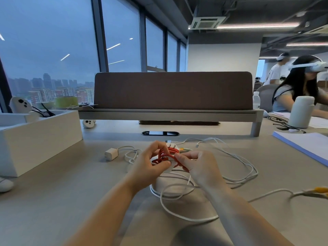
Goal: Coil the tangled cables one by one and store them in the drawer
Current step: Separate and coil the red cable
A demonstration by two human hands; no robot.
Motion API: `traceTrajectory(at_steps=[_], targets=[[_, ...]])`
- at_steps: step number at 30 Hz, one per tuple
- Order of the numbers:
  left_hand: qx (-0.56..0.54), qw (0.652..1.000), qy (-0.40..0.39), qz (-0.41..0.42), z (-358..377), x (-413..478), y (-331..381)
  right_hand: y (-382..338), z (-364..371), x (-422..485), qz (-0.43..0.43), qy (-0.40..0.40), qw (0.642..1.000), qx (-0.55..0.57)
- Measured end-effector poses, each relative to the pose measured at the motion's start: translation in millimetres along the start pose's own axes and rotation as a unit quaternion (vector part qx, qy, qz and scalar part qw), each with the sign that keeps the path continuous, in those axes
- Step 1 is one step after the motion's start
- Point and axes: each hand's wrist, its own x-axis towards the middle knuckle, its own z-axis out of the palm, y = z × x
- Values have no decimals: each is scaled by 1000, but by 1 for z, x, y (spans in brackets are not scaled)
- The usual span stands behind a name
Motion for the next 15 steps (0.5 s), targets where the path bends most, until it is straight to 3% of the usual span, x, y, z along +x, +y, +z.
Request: traceTrajectory(at_steps=[6, 15], targets=[[3, 1000, -6, 3, -3, 1, 0, -2, 0, 1, -46, 13, 995, -87], [-4, 1000, 8, 7, -2, 1, 1, -4, 2, -2, -11, 19, 997, -68]])
